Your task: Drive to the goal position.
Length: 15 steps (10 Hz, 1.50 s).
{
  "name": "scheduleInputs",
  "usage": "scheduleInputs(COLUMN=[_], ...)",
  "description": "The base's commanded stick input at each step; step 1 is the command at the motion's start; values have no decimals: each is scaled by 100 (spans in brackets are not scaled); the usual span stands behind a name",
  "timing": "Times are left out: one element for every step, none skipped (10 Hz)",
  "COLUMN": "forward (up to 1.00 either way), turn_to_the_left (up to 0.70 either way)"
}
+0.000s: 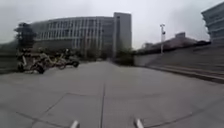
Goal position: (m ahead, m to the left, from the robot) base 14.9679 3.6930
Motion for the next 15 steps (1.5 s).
scheduleInputs(forward=[84, 83, 82, 82, 82, 82, 83, 83, 84, 83, 83, 83, 83, 83, 84], turn_to_the_left=[-1, -11, -32, -33, -32, -13, -2, 0, 0, 0, 0, 0, 0, 0, 0])
